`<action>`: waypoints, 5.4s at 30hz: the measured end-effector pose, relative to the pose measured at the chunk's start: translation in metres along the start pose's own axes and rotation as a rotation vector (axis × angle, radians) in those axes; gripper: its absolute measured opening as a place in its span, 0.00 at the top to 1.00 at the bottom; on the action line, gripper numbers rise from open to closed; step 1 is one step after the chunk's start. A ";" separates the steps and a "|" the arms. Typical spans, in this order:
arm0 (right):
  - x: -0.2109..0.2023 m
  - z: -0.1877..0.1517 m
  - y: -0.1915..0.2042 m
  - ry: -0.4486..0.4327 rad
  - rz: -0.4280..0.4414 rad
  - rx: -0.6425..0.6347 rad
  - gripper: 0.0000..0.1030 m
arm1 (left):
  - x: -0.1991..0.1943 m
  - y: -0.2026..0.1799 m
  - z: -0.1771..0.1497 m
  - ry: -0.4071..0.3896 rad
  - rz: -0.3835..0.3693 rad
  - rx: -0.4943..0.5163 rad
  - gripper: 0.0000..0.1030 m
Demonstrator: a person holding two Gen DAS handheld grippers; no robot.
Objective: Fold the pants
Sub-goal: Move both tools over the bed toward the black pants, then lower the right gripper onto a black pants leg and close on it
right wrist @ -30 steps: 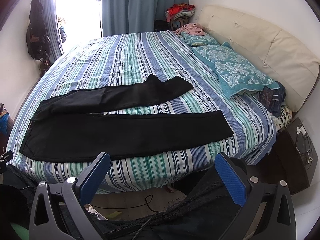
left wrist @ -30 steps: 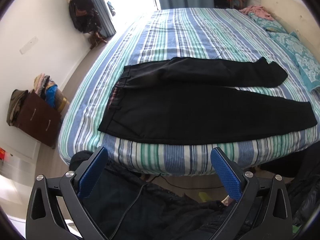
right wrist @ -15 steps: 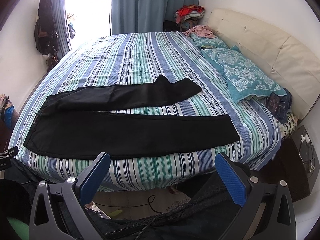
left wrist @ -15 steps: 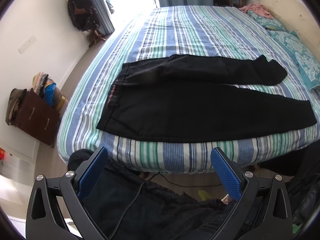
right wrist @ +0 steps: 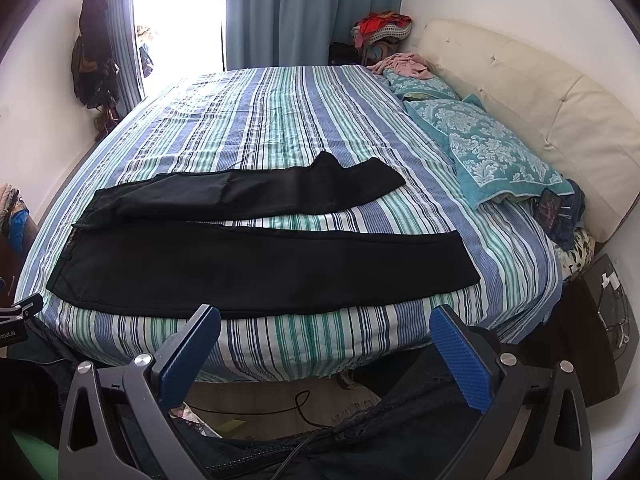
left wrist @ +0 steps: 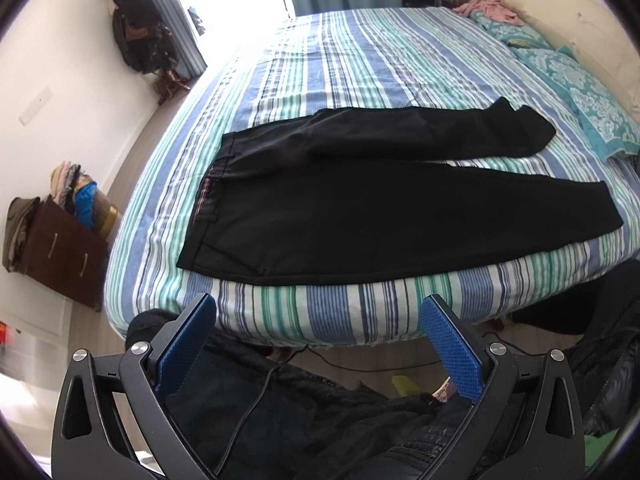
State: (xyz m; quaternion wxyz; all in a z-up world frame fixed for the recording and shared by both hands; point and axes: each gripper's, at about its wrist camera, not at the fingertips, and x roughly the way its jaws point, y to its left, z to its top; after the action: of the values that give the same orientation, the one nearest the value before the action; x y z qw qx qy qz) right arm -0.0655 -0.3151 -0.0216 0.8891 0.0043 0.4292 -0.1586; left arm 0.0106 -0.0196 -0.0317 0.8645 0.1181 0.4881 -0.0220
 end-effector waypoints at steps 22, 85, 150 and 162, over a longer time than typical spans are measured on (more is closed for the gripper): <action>-0.012 -0.003 0.005 -0.043 0.021 -0.009 0.00 | -0.006 -0.018 -0.002 -0.030 -0.076 0.077 0.01; 0.015 0.010 0.010 -0.096 0.219 -0.074 0.00 | 0.004 0.007 0.046 -0.096 -0.243 -0.059 0.01; 0.447 0.236 -0.297 0.372 0.247 0.148 0.53 | 0.082 -0.054 0.097 0.022 -0.119 -0.034 0.01; 0.529 0.241 -0.261 0.535 0.240 0.094 0.74 | 0.101 -0.049 0.096 0.071 -0.097 -0.055 0.01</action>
State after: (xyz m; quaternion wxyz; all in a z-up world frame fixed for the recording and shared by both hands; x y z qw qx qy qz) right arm 0.3507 -0.7443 -0.2402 0.7557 0.1379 0.6369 -0.0656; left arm 0.1364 -0.0813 -0.0788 0.8475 0.0711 0.5239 -0.0460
